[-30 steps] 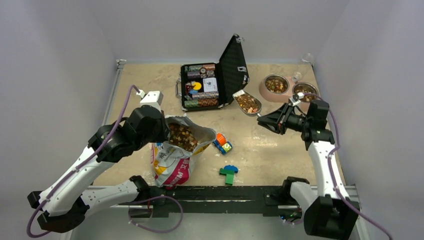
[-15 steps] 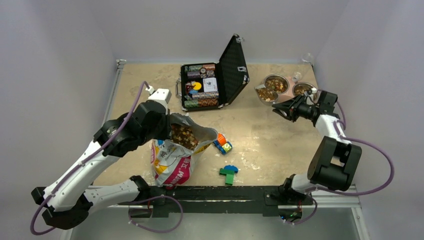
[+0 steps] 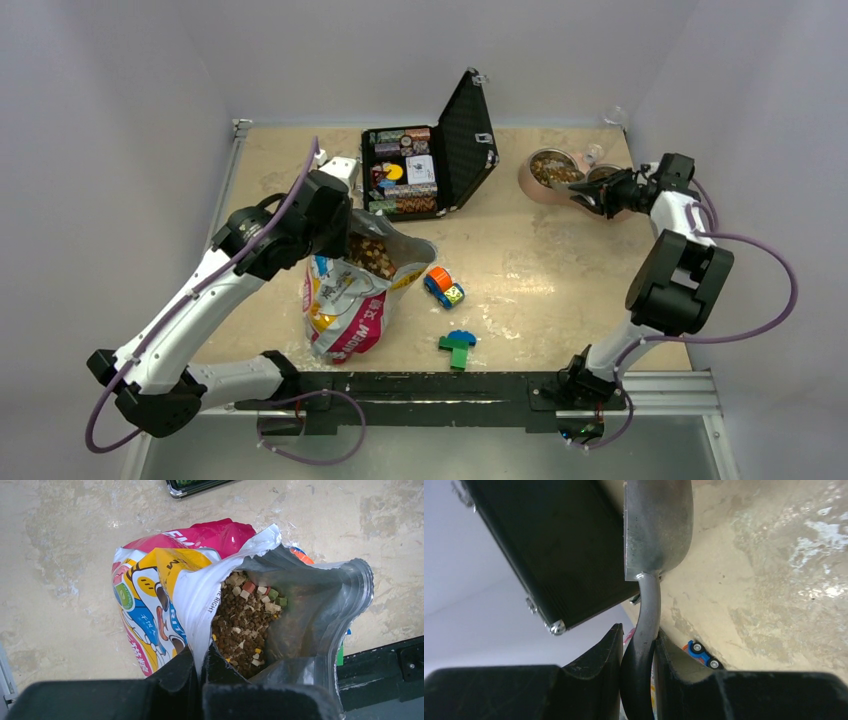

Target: Serve the pet food

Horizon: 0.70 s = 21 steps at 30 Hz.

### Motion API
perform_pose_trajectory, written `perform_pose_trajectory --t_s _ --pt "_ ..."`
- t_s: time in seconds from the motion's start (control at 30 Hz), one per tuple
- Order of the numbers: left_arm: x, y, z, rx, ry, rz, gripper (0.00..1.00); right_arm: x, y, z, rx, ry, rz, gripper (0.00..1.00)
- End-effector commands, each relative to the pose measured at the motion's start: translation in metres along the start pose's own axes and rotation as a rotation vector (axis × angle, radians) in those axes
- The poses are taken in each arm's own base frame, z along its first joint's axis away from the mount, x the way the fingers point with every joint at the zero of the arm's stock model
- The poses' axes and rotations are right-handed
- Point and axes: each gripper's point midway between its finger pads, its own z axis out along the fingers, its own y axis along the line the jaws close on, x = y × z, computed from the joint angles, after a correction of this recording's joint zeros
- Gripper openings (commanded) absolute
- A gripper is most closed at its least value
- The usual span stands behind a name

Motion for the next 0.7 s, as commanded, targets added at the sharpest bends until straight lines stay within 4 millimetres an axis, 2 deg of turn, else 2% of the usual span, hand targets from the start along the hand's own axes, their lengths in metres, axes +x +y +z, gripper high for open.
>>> perform_pose_trajectory --t_s 0.0,0.13,0.3,0.67 --pt "-0.068 -0.006 -0.018 0.044 -0.242 -0.046 0.00 -0.013 0.009 -0.007 0.085 -0.043 0.041 0.00" --pt "-0.068 -0.002 -0.016 0.034 -0.235 -0.053 0.00 -0.020 -0.003 -0.008 0.210 -0.058 0.106 0.00" --pt "-0.067 -0.001 -0.016 0.032 -0.229 -0.060 0.00 -0.021 0.007 -0.010 0.324 -0.080 0.082 0.00" --pt "-0.062 -0.005 -0.011 0.046 -0.208 -0.105 0.00 -0.012 0.017 0.010 0.481 -0.037 -0.014 0.00"
